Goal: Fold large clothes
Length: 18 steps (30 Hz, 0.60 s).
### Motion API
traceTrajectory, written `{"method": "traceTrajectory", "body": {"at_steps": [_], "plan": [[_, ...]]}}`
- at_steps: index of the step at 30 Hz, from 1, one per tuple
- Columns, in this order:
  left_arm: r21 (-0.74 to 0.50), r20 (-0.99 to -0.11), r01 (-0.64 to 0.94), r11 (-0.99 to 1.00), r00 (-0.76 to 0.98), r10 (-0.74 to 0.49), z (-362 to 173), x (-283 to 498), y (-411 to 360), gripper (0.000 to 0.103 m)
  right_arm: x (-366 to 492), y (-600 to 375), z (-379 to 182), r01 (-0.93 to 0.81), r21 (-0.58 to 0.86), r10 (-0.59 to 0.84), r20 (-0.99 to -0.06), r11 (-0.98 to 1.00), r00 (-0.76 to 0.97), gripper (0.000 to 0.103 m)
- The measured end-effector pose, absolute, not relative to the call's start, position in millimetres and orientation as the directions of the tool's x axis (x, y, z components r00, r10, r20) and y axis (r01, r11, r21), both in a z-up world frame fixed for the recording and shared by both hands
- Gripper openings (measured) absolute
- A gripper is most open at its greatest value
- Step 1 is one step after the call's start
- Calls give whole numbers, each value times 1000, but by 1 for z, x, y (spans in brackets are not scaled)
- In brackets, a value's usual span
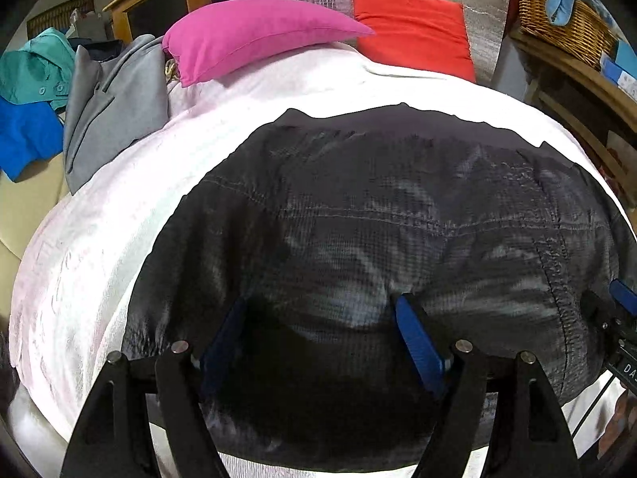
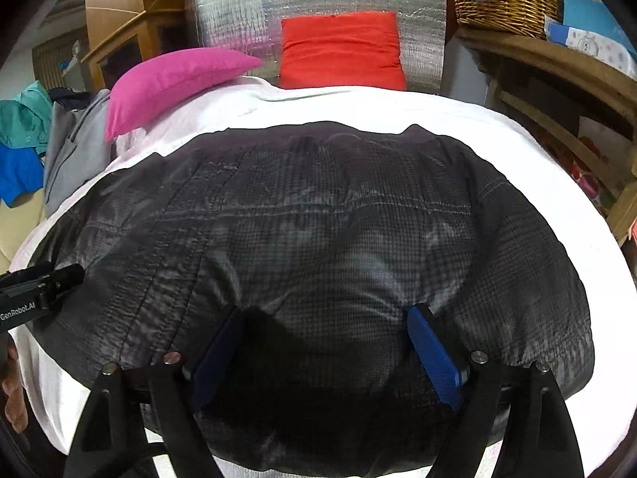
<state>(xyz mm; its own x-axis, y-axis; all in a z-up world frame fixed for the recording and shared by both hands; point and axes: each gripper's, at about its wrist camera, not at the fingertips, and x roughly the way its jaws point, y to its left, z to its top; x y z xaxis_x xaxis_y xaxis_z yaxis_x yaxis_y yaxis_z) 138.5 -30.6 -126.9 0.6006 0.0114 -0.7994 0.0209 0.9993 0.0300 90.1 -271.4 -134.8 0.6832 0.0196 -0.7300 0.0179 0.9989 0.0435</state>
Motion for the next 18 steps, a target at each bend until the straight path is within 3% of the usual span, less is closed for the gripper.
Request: {"method": "traceTrajectory", "body": {"at_steps": [18], "plan": [[27,-795,20,999,607,9,-130,137,-30,81,92,-270,-134,5,33,21,-743,999,669,88]]}}
